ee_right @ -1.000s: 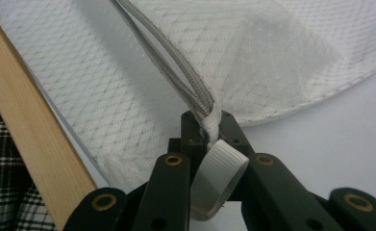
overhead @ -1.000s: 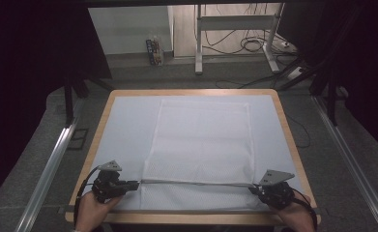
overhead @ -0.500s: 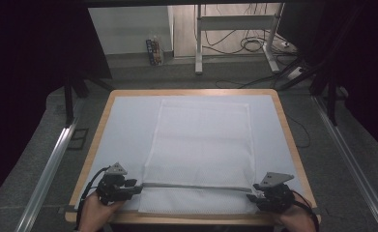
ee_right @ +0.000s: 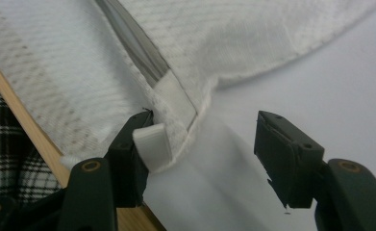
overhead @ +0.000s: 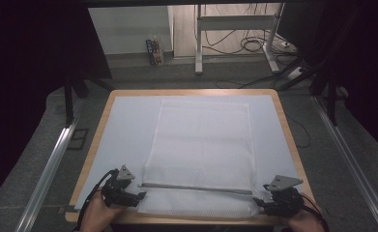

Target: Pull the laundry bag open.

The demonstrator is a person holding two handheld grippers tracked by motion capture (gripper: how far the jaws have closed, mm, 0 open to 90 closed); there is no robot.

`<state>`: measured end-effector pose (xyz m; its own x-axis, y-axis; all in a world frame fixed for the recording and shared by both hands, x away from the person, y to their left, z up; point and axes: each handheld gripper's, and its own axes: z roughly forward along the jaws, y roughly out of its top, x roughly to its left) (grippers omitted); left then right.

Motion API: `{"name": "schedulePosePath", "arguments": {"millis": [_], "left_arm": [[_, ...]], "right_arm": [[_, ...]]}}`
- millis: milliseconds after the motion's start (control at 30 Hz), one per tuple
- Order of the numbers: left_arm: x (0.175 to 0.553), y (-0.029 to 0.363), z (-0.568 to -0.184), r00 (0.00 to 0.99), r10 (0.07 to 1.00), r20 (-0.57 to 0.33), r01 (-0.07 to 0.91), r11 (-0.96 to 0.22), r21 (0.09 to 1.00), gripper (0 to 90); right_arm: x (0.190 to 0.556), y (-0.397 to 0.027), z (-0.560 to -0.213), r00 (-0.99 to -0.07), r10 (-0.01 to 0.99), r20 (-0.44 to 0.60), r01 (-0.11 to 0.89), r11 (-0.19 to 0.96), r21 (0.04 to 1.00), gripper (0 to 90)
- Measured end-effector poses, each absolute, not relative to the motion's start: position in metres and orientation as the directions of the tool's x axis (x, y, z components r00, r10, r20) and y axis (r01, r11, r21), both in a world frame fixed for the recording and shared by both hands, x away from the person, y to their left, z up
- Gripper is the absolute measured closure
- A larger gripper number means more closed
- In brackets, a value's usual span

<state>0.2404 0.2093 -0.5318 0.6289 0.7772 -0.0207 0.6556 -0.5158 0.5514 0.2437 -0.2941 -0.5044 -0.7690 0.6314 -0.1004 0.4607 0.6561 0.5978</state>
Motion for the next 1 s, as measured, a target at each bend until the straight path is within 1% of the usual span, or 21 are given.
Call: {"name": "schedulePosePath", "arguments": {"millis": [167, 233, 333, 500, 700, 767, 1000], "left_arm": [[0.240, 0.211, -0.531, 0.624, 0.781, -0.020, 0.658, -0.512, 0.552, 19.8], [0.239, 0.212, -0.530, 0.621, 0.783, -0.032, 0.655, -0.496, 0.571, 19.7], [0.239, 0.213, -0.528, 0.624, 0.780, -0.056, 0.647, -0.474, 0.597, 17.9], [0.238, 0.211, -0.525, 0.633, 0.772, -0.060, 0.630, -0.469, 0.619, 11.2], [0.231, 0.212, -0.517, 0.642, 0.763, -0.074, 0.600, -0.439, 0.669, 7.2], [0.227, 0.213, -0.516, 0.653, 0.755, -0.064, 0.586, -0.450, 0.674, 5.0], [0.210, 0.222, -0.519, 0.630, 0.776, -0.025, 0.565, -0.436, 0.700, 2.7]], "right_arm": [[0.244, -0.303, -0.502, -0.754, 0.648, -0.107, 0.466, 0.642, 0.609, 38.4], [0.244, -0.301, -0.501, -0.753, 0.649, -0.108, 0.461, 0.638, 0.617, 37.2], [0.245, -0.299, -0.502, -0.755, 0.648, -0.101, 0.457, 0.630, 0.627, 32.1], [0.249, -0.297, -0.502, -0.754, 0.656, -0.039, 0.474, 0.584, 0.660, 19.7], [0.248, -0.297, -0.500, -0.739, 0.674, -0.002, 0.488, 0.537, 0.688, 8.4], [0.247, -0.297, -0.500, -0.735, 0.678, 0.005, 0.489, 0.524, 0.697, 7.3], [0.239, -0.303, -0.500, -0.716, 0.698, 0.017, 0.496, 0.491, 0.716, 3.2]]}}
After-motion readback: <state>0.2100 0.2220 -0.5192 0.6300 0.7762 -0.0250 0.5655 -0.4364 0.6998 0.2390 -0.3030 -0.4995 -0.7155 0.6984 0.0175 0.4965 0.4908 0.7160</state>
